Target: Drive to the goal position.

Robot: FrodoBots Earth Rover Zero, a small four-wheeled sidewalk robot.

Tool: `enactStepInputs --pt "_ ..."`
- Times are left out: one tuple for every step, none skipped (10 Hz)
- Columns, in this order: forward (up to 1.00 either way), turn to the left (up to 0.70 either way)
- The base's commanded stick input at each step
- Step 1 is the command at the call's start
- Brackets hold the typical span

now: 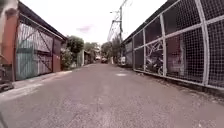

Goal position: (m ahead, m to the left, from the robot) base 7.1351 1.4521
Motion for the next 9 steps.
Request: enactStepInputs --pt "0.5 0.0" --pt "0.5 0.0" --pt "0.5 0.0" --pt "0.5 0.0" --pt "0.5 0.0" --pt "0.5 0.0" --pt "0.5 0.0" --pt "0.5 0.0" --pt "0.5 0.0"
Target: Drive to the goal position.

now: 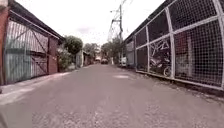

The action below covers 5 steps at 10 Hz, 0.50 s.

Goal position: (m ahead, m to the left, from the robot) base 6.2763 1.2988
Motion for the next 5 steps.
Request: enactStepInputs --pt "0.5 0.0" --pt "0.5 0.0" --pt "0.5 0.0" --pt "0.5 0.0" --pt "0.5 0.0"
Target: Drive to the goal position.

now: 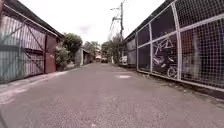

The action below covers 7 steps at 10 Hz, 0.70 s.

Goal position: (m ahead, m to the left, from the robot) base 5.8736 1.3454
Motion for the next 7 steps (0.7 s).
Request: enactStepInputs --pt "0.5 0.0" --pt "0.5 0.0" --pt "0.5 0.0" --pt "0.5 0.0" --pt "0.5 0.0" --pt "0.5 0.0" --pt "0.5 0.0"
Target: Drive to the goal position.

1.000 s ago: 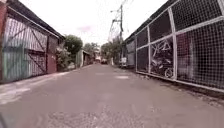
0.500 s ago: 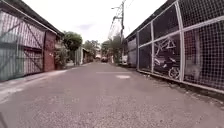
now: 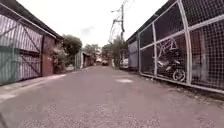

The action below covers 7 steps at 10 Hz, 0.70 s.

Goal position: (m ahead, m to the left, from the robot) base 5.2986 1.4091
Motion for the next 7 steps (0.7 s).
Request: enactStepInputs --pt "0.5 0.0" --pt "0.5 0.0" --pt "0.5 0.0" --pt "0.5 0.0" --pt "0.5 0.0" --pt "0.5 0.0" --pt "0.5 0.0"
